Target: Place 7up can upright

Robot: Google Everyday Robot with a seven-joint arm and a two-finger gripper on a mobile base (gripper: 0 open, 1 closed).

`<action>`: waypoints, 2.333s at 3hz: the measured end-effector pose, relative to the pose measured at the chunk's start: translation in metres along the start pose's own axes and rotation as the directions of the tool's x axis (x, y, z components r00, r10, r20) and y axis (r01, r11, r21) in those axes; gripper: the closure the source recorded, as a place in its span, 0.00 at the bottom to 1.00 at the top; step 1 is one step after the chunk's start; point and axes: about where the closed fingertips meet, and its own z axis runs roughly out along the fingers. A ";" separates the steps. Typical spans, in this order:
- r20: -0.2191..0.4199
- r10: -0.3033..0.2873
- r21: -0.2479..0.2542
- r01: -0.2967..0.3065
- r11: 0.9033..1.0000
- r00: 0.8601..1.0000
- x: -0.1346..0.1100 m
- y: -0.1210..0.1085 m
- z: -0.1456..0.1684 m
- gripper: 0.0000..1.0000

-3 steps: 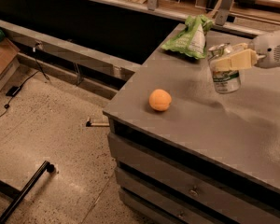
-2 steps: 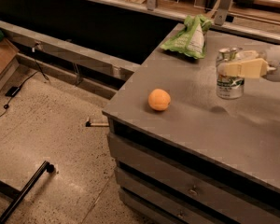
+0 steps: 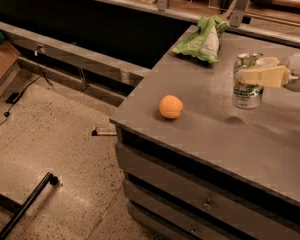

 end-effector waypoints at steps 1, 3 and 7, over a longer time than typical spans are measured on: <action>0.020 -0.019 -0.004 0.019 1.000 1.000 0.002 0.000 0.006 1.00; 0.104 -0.096 0.032 0.093 0.995 0.990 0.001 0.007 0.013 1.00; 0.228 -0.304 0.156 0.274 0.949 0.925 0.005 0.011 0.011 0.36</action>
Offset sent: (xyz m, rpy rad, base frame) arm -0.0122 0.0097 -0.0029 0.1263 -0.2341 -0.1260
